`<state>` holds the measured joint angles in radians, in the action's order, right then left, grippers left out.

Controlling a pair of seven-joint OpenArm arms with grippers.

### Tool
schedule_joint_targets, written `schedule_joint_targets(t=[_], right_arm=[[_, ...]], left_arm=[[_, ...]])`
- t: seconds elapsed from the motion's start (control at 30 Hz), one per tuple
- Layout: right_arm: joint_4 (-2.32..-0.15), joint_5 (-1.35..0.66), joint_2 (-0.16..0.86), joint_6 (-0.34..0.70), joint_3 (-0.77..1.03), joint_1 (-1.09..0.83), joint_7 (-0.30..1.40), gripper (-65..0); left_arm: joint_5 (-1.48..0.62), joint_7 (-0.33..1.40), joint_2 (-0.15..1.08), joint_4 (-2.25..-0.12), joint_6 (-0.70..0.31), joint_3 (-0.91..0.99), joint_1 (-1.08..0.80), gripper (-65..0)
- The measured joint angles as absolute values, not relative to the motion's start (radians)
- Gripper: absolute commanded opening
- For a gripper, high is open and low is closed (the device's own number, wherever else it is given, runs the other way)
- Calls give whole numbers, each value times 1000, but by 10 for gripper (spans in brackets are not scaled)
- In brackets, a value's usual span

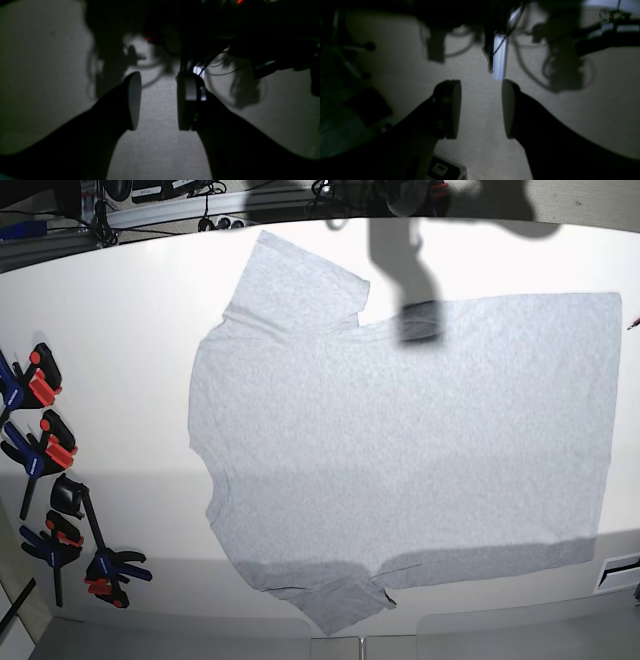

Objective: Fold the T-shirt properly
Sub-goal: 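Move both grippers down toward the shirt's shoulder corners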

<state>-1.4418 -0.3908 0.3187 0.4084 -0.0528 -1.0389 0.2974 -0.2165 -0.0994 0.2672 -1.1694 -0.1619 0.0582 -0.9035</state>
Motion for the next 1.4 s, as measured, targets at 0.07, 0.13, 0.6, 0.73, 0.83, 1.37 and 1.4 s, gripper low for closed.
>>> schedule_joint_targets(t=[0.07,0.13,0.6,0.73,0.83,1.37,1.4], right_arm=[[-1534,-391,323,416,-34,-1089,300,-400],[-1620,-393,326,416,-12,-1111,318,-400],[-1949,-392,393,416,133,-1240,421,-400],[-2008,-389,400,416,165,-1242,425,-400],[-2054,-387,433,438,173,-1233,420,-400],[-2236,-240,465,480,173,-1090,438,-400],[-2236,-220,474,497,173,-1078,441,-400]], left_arm=[[-257,-75,262,-1260,-156,55,-952,-434],[-271,-57,263,-1361,-114,54,-1000,-435],[-201,118,269,-1859,199,58,-1199,-434],[-90,133,266,-1936,200,58,-1199,-434],[2,141,270,-2000,201,58,-1199,-434],[357,337,368,-2197,195,54,-1131,-434],[361,337,396,-2197,196,55,-1113,-434]])
